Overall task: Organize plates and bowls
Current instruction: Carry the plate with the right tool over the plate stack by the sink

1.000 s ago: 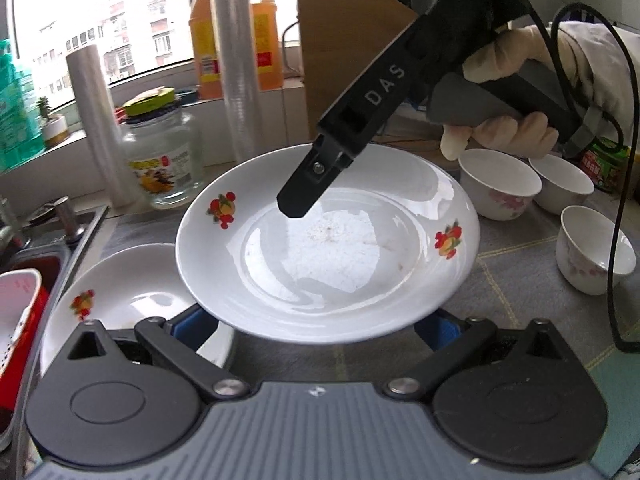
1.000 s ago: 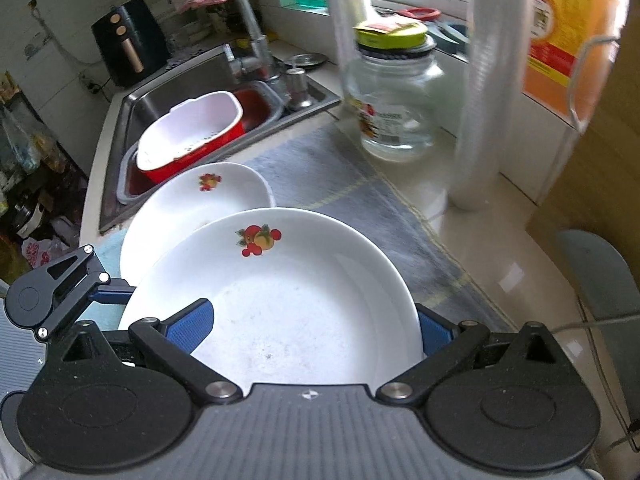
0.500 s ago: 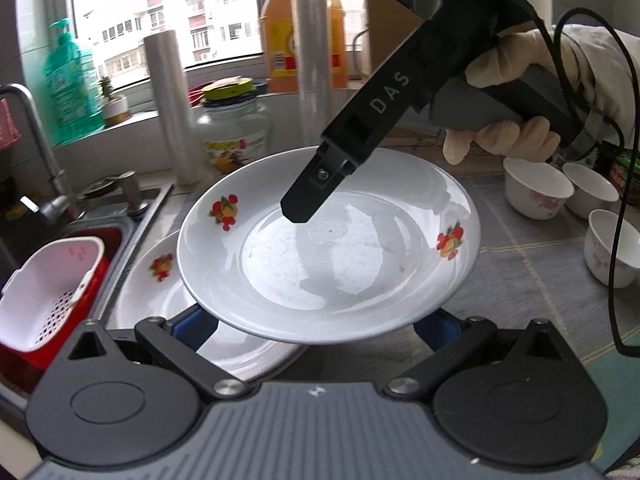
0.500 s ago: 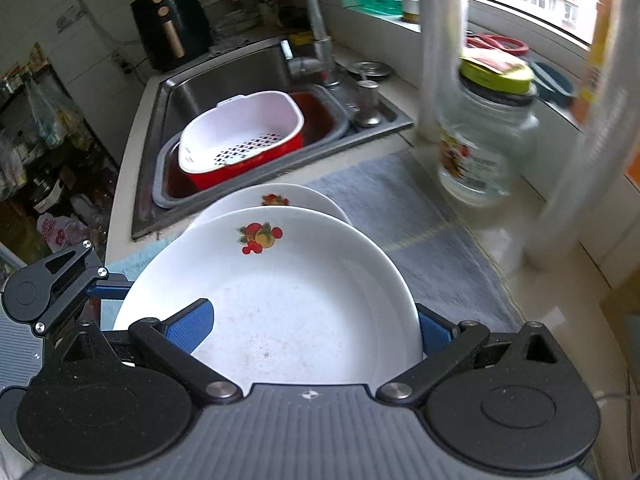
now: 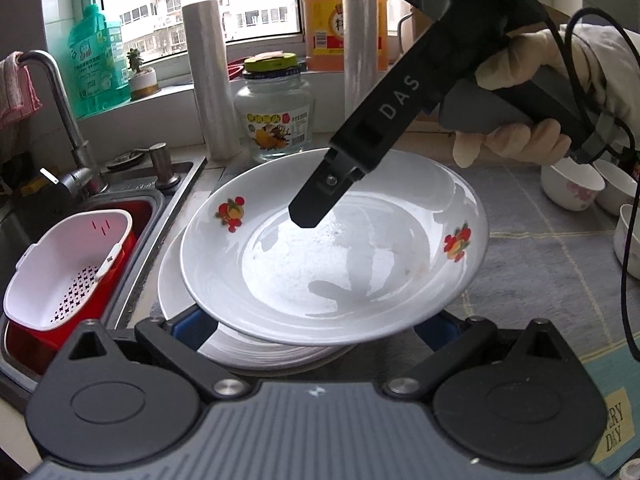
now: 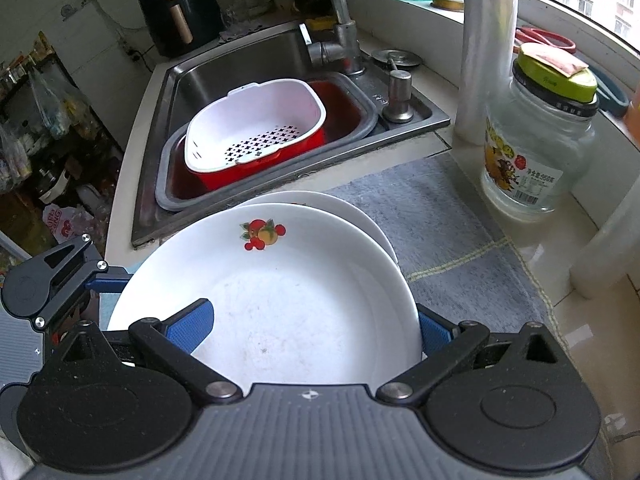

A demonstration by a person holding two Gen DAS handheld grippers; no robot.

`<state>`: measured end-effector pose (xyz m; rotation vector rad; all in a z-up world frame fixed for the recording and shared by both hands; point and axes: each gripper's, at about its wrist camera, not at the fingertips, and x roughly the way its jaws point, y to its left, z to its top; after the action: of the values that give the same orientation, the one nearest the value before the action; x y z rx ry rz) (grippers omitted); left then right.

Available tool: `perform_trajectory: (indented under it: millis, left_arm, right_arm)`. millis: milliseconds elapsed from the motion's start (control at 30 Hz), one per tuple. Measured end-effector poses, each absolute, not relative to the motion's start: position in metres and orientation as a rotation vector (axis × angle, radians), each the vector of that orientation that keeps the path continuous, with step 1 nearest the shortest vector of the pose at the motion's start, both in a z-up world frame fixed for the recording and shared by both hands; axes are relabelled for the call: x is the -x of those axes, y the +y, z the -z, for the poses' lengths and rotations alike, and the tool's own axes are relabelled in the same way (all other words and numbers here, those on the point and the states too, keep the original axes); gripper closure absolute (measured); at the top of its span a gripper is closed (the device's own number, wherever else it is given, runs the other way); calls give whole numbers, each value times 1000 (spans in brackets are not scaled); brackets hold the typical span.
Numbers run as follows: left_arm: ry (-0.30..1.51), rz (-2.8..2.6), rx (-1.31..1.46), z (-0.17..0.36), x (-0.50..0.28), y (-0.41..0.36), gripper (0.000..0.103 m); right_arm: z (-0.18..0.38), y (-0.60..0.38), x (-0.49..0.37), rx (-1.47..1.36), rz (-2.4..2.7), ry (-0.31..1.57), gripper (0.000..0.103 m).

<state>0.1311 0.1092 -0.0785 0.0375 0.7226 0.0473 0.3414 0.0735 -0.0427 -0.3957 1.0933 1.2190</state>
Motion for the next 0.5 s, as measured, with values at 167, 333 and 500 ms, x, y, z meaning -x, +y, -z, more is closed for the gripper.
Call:
perform_trajectory:
  millis: [167,333,500]
  left_arm:
    - [735,-37,-21,83,-135,115,1]
    - [750,-24,-1,87,-141,120,1]
    - [764,-12,14,90,-146,125,1]
  right_arm:
    - [47,79,-344,410,-1208,1097,0]
    - [53,84,-348,418,-1197,1107,0]
    - [59,87,-349,442,-1183,1111,0]
